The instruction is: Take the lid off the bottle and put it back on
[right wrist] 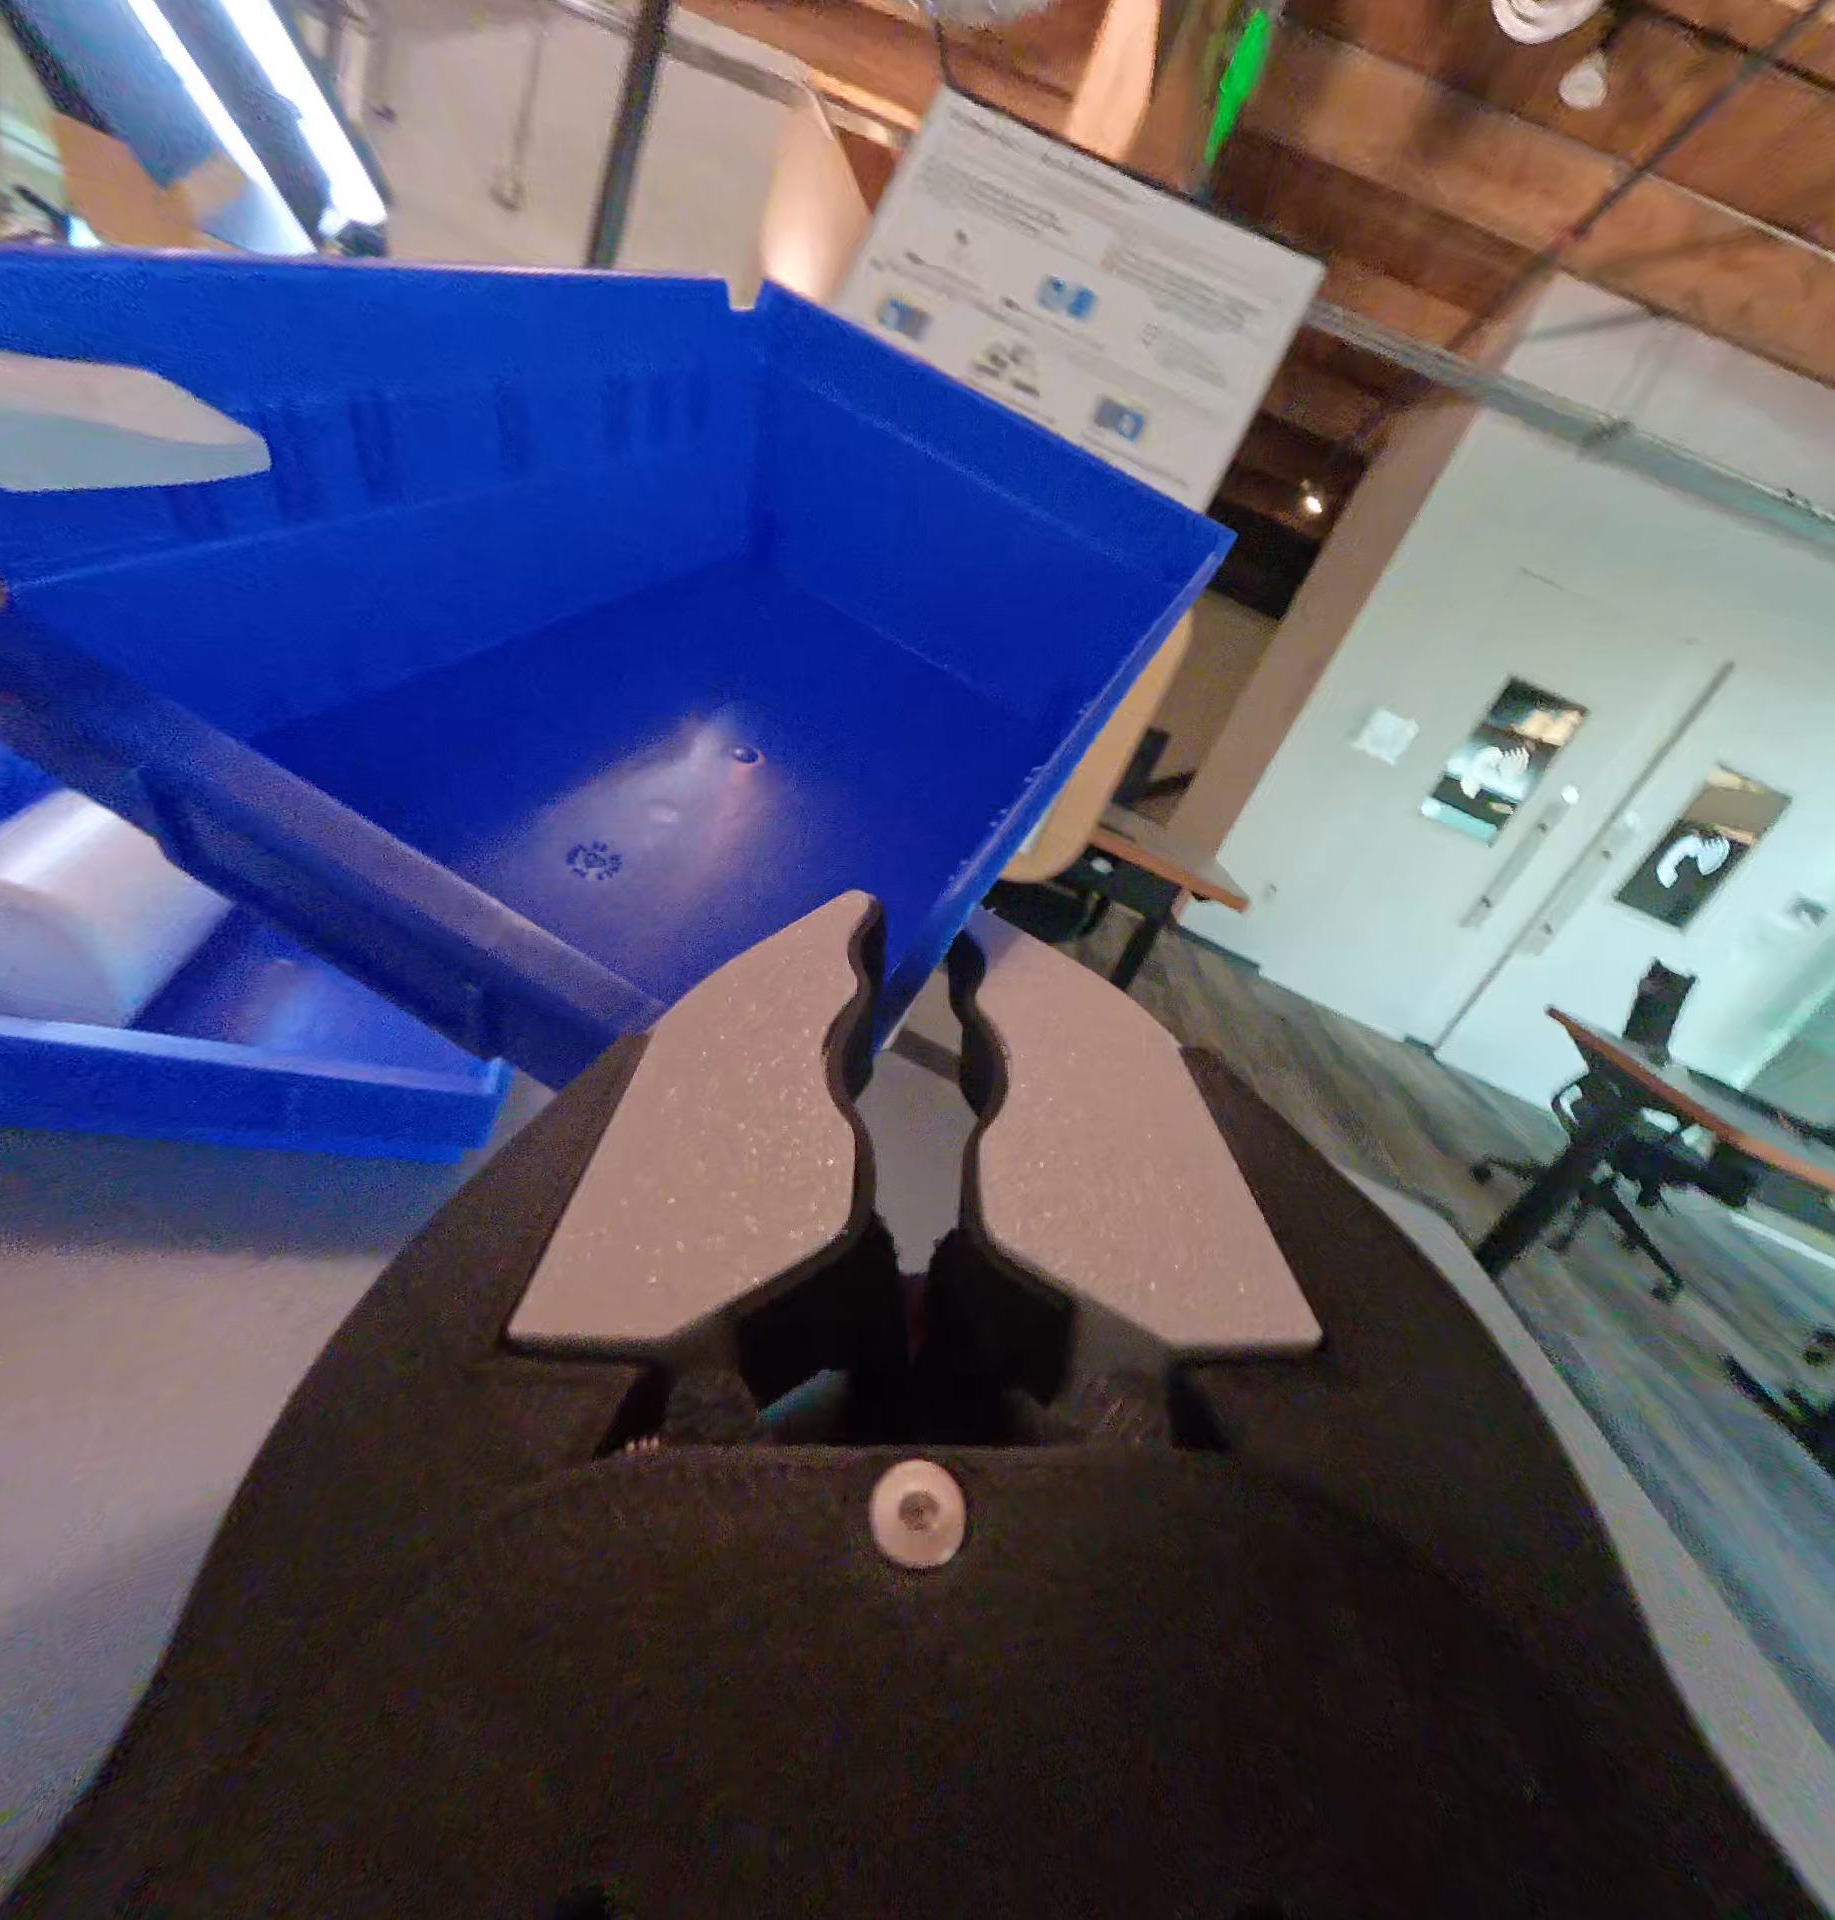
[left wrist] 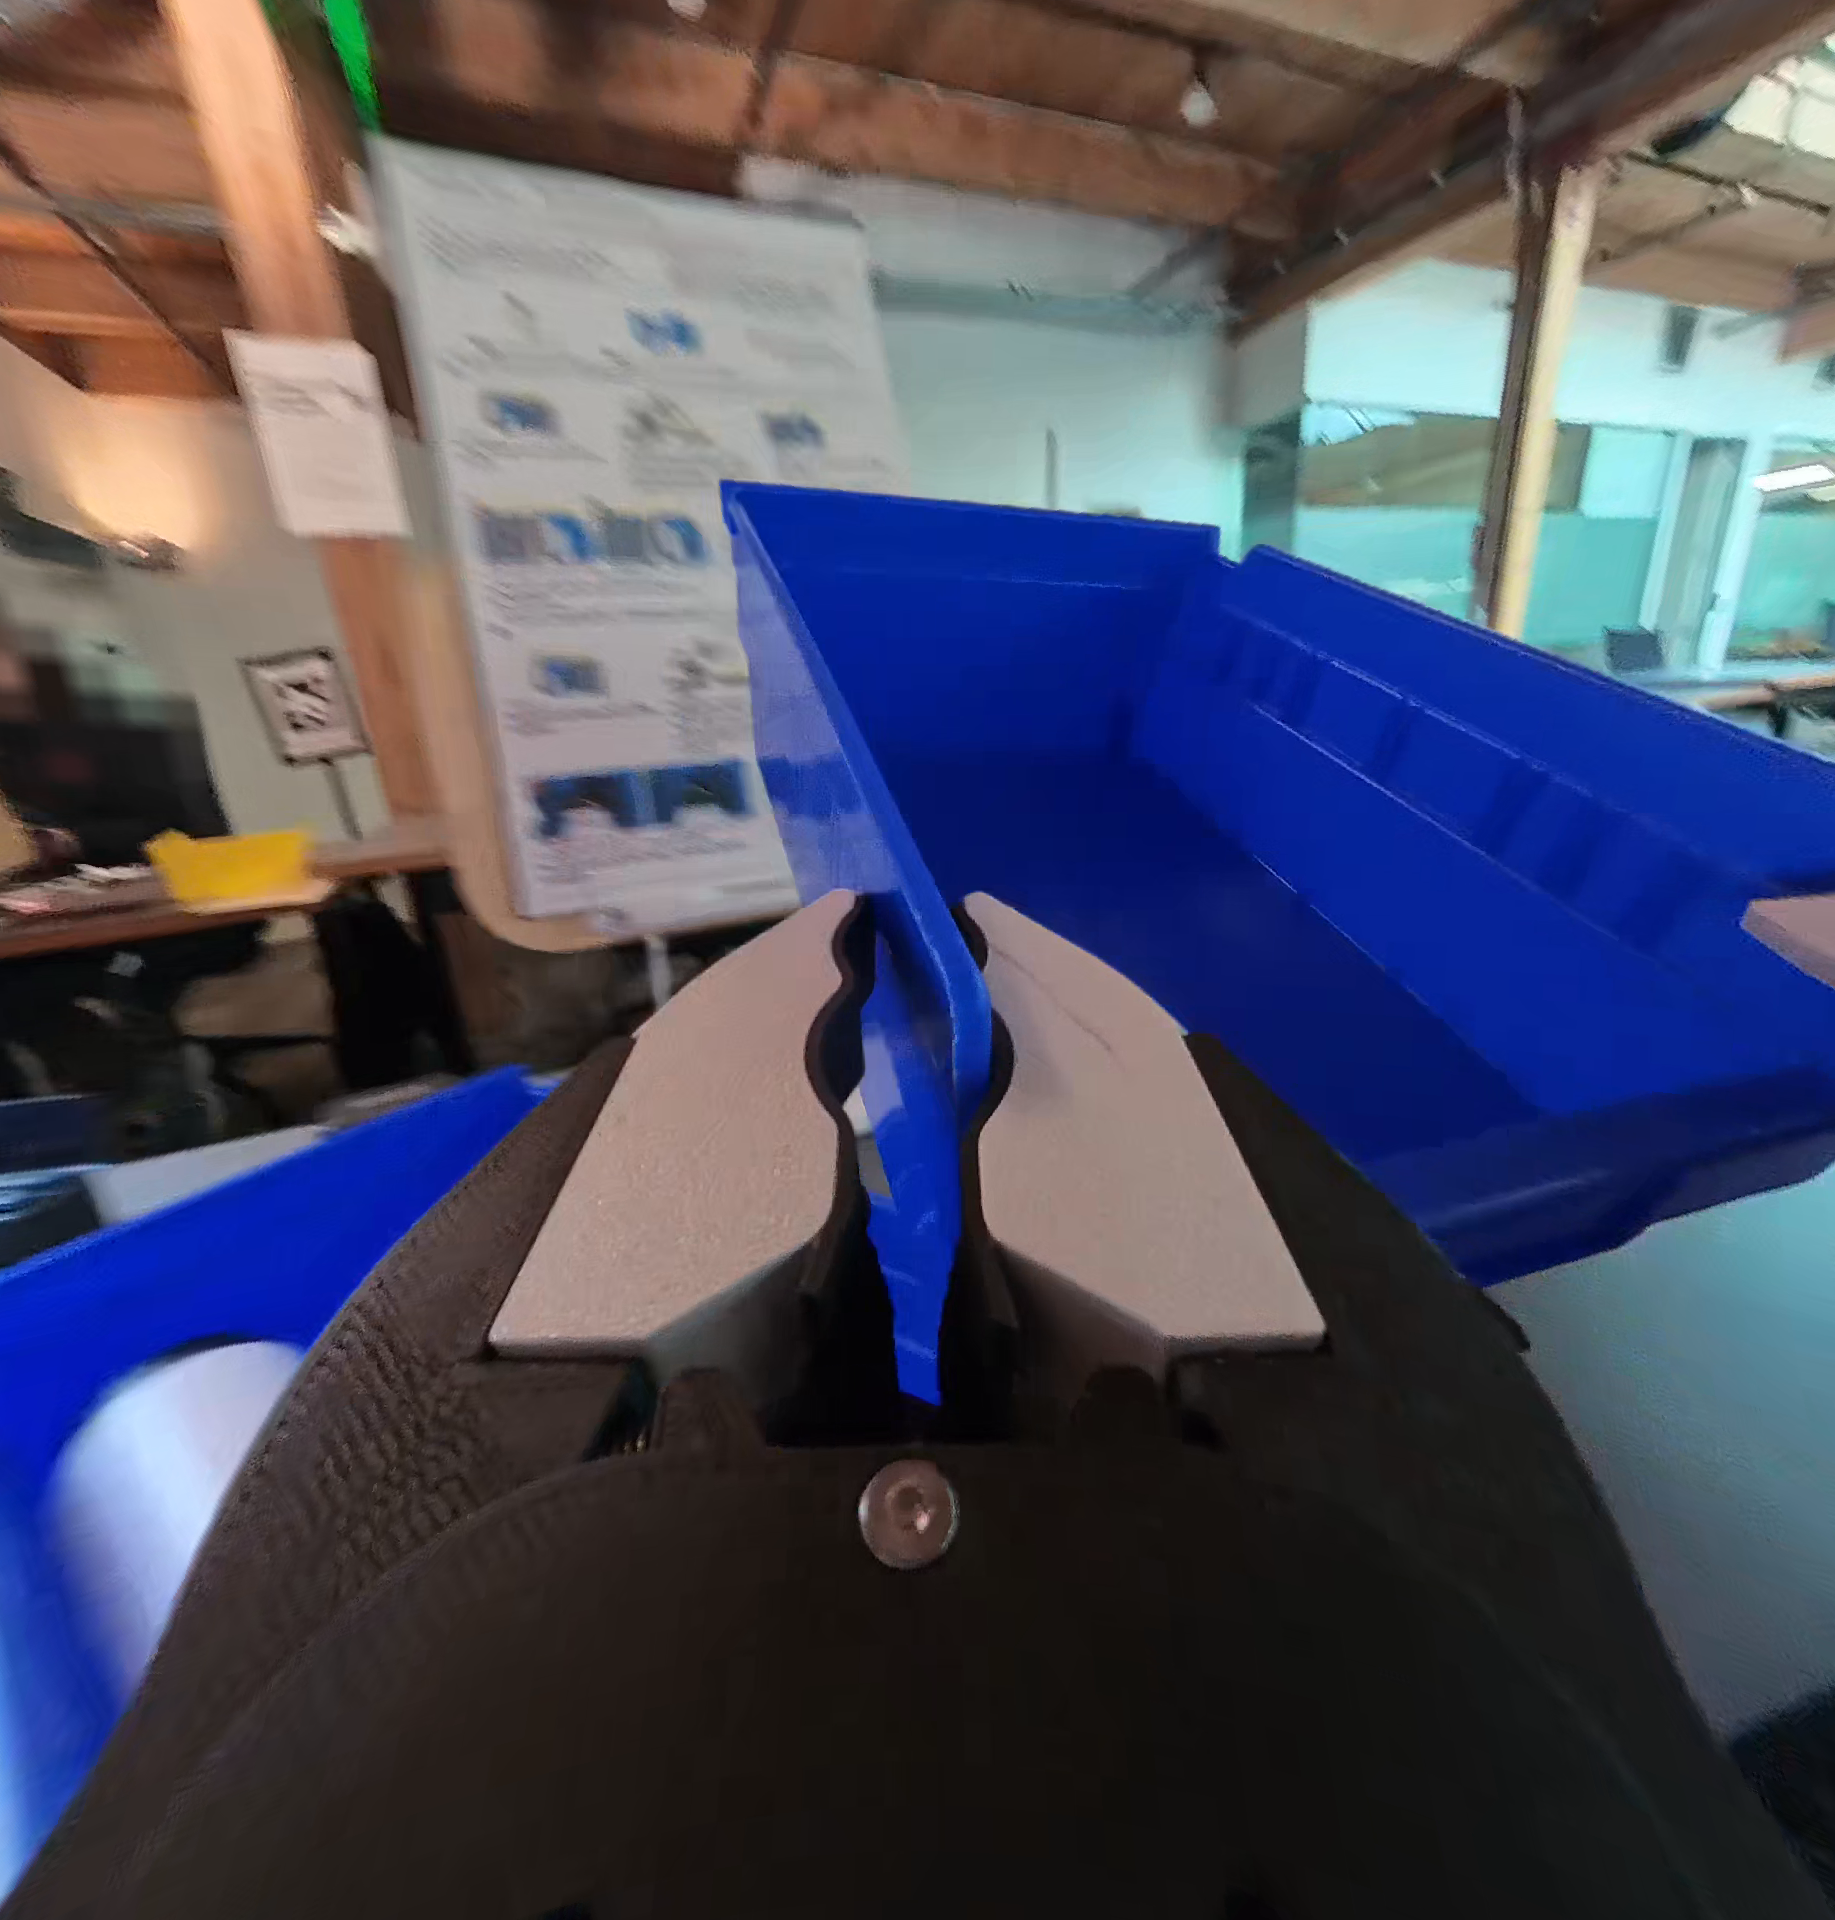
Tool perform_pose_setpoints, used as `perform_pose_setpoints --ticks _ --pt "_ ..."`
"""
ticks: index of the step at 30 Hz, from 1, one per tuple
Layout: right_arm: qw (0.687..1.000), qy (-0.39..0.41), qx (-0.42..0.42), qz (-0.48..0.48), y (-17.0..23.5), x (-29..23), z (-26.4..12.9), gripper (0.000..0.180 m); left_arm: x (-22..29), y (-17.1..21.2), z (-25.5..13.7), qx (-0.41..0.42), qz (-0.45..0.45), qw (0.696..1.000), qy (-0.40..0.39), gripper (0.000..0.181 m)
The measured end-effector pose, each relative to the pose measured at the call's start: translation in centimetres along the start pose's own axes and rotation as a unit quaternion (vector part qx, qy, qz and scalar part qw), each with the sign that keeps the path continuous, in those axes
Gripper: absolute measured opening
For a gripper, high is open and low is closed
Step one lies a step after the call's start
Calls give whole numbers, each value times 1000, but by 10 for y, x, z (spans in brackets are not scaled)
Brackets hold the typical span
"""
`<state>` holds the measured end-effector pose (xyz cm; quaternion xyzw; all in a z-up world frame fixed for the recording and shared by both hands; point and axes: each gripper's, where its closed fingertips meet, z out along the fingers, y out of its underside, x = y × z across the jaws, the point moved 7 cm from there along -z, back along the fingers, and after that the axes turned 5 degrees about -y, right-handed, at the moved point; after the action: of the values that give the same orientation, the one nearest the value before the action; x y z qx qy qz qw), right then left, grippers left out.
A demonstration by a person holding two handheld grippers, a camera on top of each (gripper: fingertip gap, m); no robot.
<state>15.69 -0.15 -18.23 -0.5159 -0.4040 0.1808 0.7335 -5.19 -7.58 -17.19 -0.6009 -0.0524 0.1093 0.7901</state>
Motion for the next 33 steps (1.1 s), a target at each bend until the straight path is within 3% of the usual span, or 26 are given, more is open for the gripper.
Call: perform_pose_setpoints --ticks 7,16,17,20,21,24,26,28,31,33 --pt "986 65 -123 91 103 87 -41 10 116 76 63 -125 -7 988 90 15" --pt "962 101 -220 125 167 121 -66 8 175 140 70 -218 -12 963 156 29" --pt "962 103 -220 123 168 123 -67 8 177 145 68 -224 6 960 169 32" --pt "960 77 -247 112 175 124 -70 14 183 142 55 -247 66 935 247 68" --pt "962 63 -242 106 174 123 -72 28 180 131 49 -239 76 932 261 77" --pt "978 62 -192 51 150 125 -77 56 149 99 26 -198 161 933 255 79" --pt "987 37 -154 -27 127 116 -76 57 112 92 14 -201 249 923 216 76" --pt "984 -38 -144 -102 115 93 -67 53 70 99 7 -244 337 895 158 73" --pt "942 -189 -230 -158 129 47 -45 57 29 121 0 -310 402 853 122 71" --pt "906 -215 -307 -199 147 28 -32 65 14 140 -3 -344 446 818 114 69"
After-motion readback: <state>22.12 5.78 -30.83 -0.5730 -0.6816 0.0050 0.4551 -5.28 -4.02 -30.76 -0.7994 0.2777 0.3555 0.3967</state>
